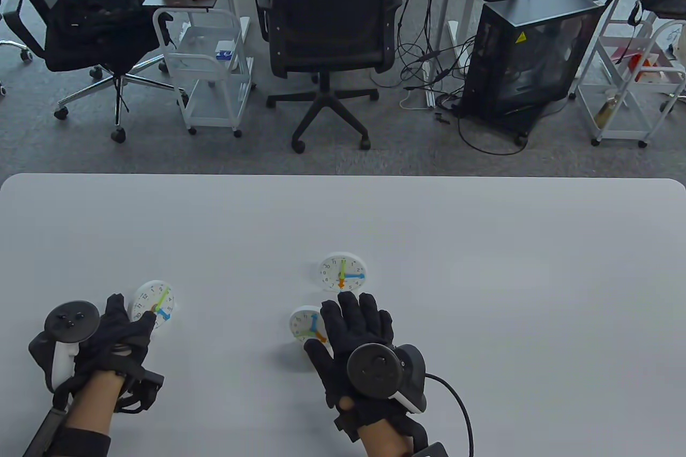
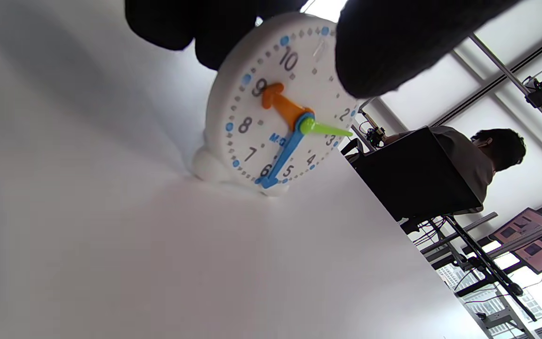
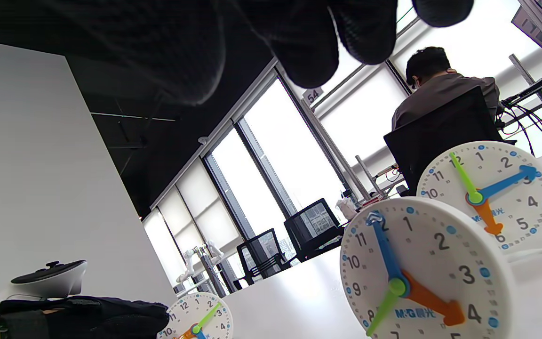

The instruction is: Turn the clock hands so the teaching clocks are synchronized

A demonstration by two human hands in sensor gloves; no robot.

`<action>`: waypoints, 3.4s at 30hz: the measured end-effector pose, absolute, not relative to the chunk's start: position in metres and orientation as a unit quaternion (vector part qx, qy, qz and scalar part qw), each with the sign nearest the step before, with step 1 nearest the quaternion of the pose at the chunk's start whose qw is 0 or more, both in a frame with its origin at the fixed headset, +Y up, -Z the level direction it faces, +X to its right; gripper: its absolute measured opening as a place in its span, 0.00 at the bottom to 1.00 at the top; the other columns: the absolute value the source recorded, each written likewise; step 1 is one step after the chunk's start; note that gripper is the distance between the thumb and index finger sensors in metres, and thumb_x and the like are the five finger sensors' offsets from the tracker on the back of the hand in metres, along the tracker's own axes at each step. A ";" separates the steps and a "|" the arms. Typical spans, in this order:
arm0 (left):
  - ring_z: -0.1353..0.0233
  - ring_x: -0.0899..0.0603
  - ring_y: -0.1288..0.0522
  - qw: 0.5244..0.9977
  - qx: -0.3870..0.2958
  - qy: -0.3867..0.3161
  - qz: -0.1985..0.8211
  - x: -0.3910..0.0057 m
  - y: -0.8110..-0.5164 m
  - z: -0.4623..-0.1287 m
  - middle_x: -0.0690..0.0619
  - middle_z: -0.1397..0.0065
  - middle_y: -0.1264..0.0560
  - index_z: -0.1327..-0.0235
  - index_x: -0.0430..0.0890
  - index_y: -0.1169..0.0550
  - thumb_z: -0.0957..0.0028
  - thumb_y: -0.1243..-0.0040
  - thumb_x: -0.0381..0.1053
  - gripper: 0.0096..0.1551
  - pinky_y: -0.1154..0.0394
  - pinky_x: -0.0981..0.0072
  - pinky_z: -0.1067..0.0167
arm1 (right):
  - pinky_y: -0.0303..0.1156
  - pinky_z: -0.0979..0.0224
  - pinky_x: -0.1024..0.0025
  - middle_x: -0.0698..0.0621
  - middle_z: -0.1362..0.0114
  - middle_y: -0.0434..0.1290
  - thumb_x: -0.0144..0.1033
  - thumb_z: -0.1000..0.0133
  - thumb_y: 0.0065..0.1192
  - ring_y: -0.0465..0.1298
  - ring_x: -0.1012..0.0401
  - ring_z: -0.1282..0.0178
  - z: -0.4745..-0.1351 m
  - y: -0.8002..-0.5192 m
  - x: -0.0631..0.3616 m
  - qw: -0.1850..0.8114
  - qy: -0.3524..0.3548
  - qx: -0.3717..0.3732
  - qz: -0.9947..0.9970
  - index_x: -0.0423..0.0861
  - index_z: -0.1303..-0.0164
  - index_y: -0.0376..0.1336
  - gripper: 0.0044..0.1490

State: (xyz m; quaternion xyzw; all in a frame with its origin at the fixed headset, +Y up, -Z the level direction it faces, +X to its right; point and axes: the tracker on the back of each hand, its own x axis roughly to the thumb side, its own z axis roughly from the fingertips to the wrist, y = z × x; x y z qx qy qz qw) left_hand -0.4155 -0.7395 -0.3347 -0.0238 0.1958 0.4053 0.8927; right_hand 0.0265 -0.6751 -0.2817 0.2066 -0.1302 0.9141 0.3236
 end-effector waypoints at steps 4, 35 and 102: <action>0.28 0.23 0.32 0.888 -0.012 0.197 0.415 -0.417 -0.742 -0.336 0.35 0.24 0.29 0.23 0.41 0.39 0.44 0.36 0.58 0.44 0.48 0.24 0.36 | 0.44 0.36 0.23 0.26 0.21 0.55 0.52 0.42 0.59 0.50 0.23 0.26 -0.282 -0.676 0.025 0.323 -0.124 0.210 0.915 0.27 0.25 0.59 0.48; 0.44 0.30 0.19 0.818 0.037 -0.007 0.574 -0.360 -0.705 -0.319 0.43 0.45 0.14 0.31 0.41 0.25 0.45 0.39 0.54 0.31 0.39 0.25 0.38 | 0.45 0.36 0.23 0.26 0.22 0.56 0.52 0.42 0.58 0.52 0.23 0.26 -0.278 -0.675 0.020 0.401 -0.116 0.222 0.881 0.27 0.25 0.59 0.48; 0.52 0.33 0.13 0.806 -0.002 -0.134 0.576 -0.285 -0.697 -0.280 0.48 0.57 0.09 0.49 0.45 0.14 0.47 0.33 0.66 0.29 0.32 0.28 0.41 | 0.73 0.44 0.38 0.42 0.51 0.84 0.41 0.48 0.70 0.87 0.47 0.55 -0.274 -0.691 -0.004 0.543 -0.048 0.190 0.817 0.24 0.43 0.70 0.36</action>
